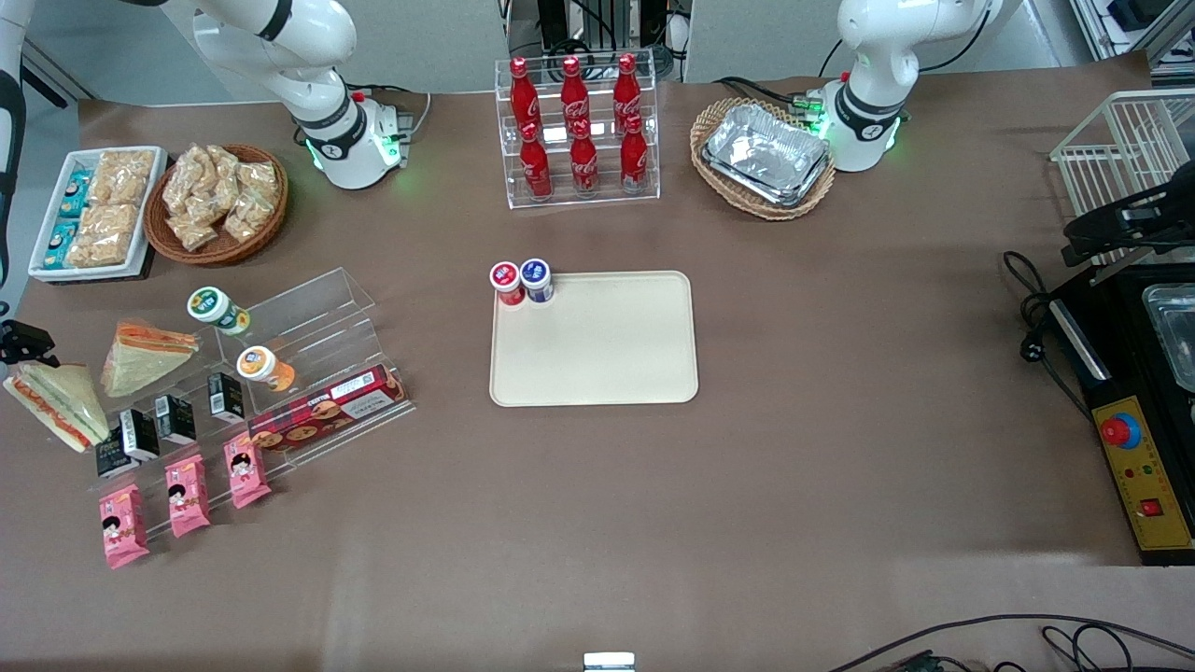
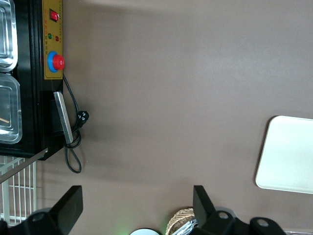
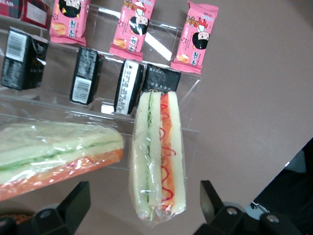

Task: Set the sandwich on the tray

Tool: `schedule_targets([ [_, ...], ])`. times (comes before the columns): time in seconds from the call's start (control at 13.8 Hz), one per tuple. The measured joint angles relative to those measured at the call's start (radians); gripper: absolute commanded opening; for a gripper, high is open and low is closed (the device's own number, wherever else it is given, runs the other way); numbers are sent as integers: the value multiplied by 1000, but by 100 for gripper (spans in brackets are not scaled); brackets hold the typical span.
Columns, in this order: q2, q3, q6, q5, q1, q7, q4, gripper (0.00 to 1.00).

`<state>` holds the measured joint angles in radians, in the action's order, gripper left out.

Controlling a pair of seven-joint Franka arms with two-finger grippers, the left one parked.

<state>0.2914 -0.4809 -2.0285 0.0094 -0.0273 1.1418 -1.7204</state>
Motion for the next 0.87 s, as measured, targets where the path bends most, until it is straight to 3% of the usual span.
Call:
schedule_targets([
  [0.36, 51, 0, -17, 88, -38, 92, 0, 100],
  [0.87, 93, -1, -35, 102, -53, 118, 0, 100],
])
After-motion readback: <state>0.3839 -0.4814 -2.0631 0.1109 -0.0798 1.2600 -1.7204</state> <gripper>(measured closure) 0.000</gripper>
